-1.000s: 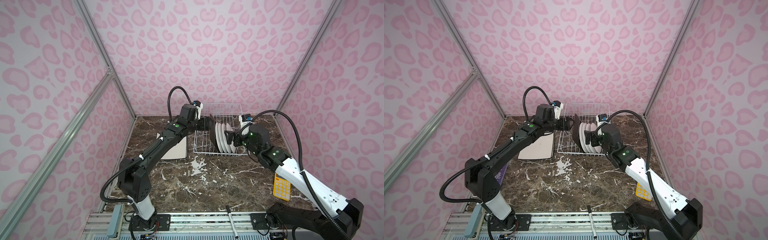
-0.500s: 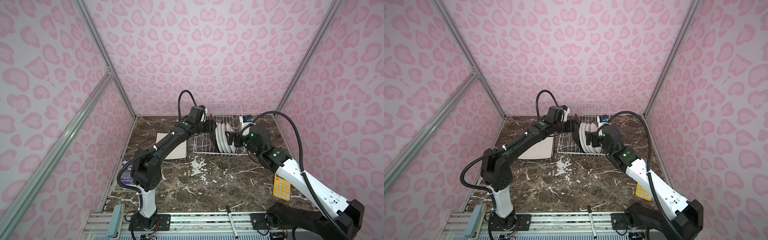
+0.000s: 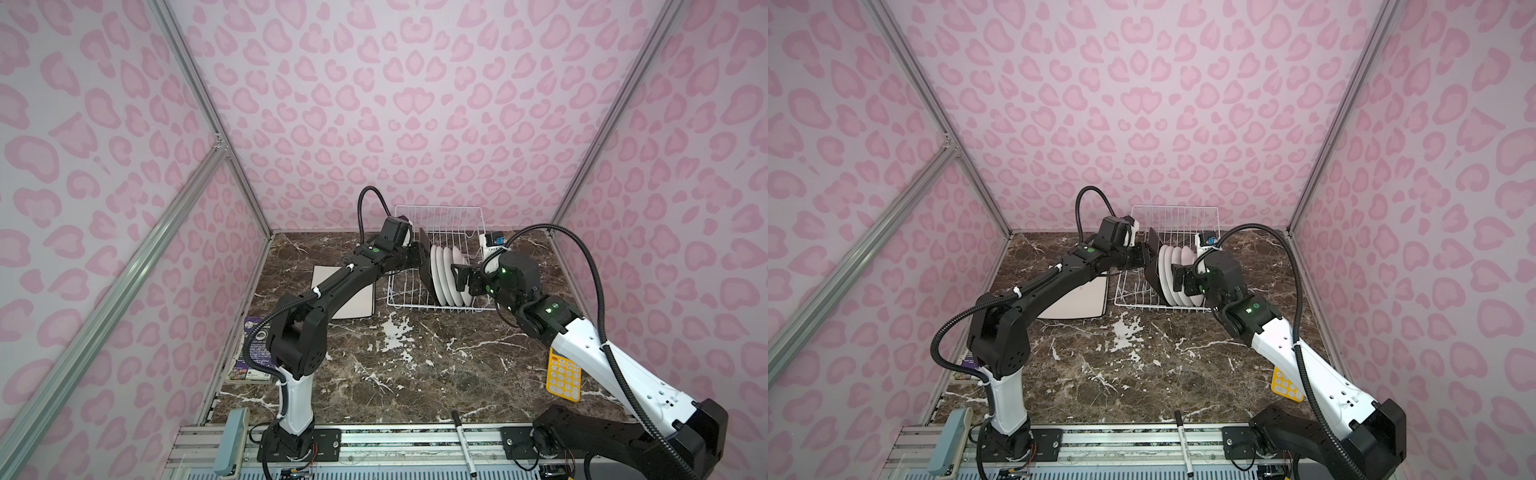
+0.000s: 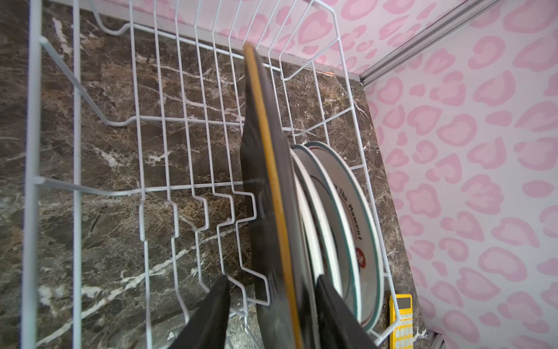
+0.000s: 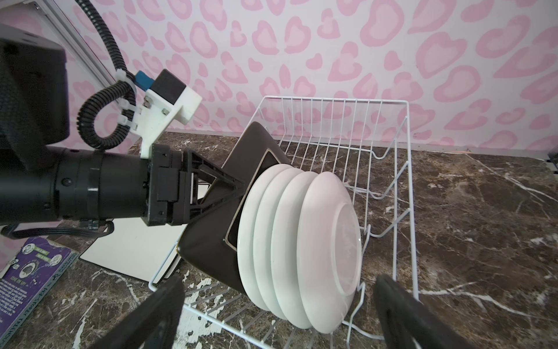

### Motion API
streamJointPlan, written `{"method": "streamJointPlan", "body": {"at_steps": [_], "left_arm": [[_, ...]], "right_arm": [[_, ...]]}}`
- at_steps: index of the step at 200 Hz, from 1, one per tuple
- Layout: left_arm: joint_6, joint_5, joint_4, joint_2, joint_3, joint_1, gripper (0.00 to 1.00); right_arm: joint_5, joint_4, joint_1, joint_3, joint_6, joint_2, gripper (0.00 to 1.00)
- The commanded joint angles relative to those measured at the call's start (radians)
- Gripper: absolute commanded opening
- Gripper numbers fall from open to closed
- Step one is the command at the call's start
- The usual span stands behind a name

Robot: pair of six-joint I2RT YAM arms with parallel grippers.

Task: Unload the plates from the dish rack
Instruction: 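Close the left gripper on the dark square plate's top edge while the right waits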

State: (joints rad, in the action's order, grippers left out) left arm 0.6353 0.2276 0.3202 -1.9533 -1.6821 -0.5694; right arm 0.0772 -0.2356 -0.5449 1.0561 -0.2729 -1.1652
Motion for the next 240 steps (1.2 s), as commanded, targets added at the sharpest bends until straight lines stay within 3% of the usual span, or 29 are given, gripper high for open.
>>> {"method": "streamJointPlan", "body": {"at_steps": [1, 94, 98, 200, 240], "left_arm": [[0.038, -0.014, -0.05, -0.009, 0.012, 0.0, 0.45], [0.055, -0.009, -0.062, -0.009, 0.023, -0.006, 0.38], [0.055, -0.009, -0.062, -0.009, 0.024, -0.006, 0.33], [0.105, 0.019, -0.091, -0.006, 0.047, -0.008, 0.16], [0.128, 0.045, -0.11, -0.003, 0.052, -0.009, 0.04]], "right_arm": [[0.003, 0.007, 0.002, -0.005, -0.009, -0.002, 0.99], [-0.001, 0.01, 0.005, -0.005, -0.018, -0.013, 0.99], [0.001, 0.01, 0.005, -0.004, -0.018, -0.013, 0.99], [-0.003, 0.012, 0.008, -0.002, -0.023, -0.025, 0.99], [-0.003, 0.014, 0.008, 0.0, -0.027, -0.027, 0.99]]}}
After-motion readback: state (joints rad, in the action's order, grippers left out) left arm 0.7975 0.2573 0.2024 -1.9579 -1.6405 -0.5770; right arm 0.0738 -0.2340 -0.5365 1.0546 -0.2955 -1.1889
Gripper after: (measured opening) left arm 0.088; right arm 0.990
